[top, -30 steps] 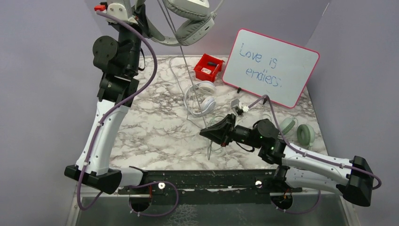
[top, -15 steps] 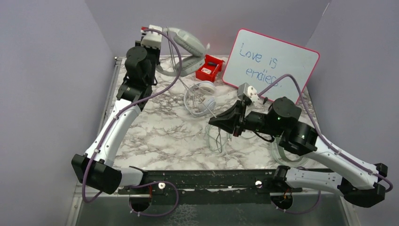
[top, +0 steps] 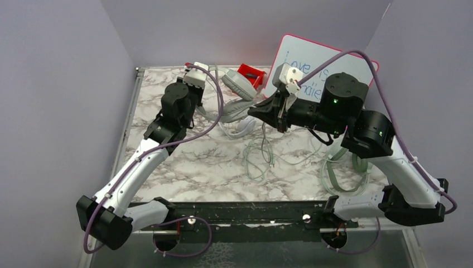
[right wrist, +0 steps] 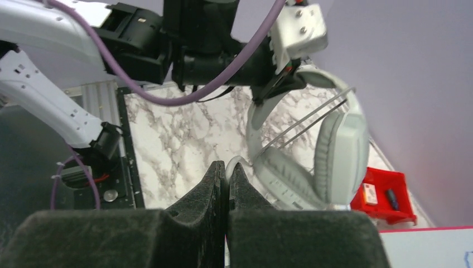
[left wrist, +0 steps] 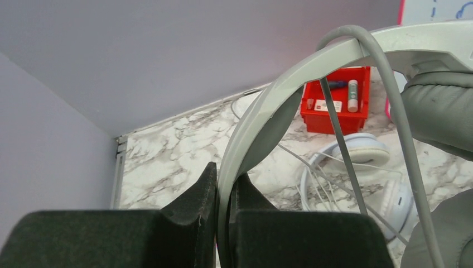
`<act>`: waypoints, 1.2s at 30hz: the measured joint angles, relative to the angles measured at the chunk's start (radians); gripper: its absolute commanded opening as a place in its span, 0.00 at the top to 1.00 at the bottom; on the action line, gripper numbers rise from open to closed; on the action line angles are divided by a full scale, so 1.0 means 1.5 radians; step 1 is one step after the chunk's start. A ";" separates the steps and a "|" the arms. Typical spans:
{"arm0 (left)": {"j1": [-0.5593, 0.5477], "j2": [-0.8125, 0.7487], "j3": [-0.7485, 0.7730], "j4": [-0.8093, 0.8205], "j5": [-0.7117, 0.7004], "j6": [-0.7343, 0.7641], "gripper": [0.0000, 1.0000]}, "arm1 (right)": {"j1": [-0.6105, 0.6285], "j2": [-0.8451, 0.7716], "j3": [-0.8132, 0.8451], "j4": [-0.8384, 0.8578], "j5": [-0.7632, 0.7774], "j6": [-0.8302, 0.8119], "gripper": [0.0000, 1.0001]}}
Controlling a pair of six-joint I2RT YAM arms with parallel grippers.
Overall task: Wrap the headphones
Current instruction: Wrap the headphones cable around the headphones.
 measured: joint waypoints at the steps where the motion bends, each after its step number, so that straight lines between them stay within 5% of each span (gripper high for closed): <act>1: -0.010 -0.002 -0.004 -0.001 -0.001 -0.001 1.00 | 0.000 0.016 0.026 -0.016 0.008 -0.013 1.00; 6: -0.039 -0.020 -0.019 -0.036 -0.024 0.000 1.00 | 0.002 0.087 0.132 -0.097 0.080 -0.067 1.00; 21: -0.042 -0.067 -0.010 -0.149 -0.102 -0.025 1.00 | 0.006 0.034 0.061 -0.184 0.331 -0.130 1.00; 27: -0.039 -0.077 0.018 -0.215 -0.072 -0.034 1.00 | 0.007 -0.023 -0.022 -0.099 0.318 -0.186 1.00; 36: -0.040 -0.137 0.001 -0.274 0.036 -0.071 1.00 | 0.009 0.060 0.055 -0.008 0.234 -0.322 1.00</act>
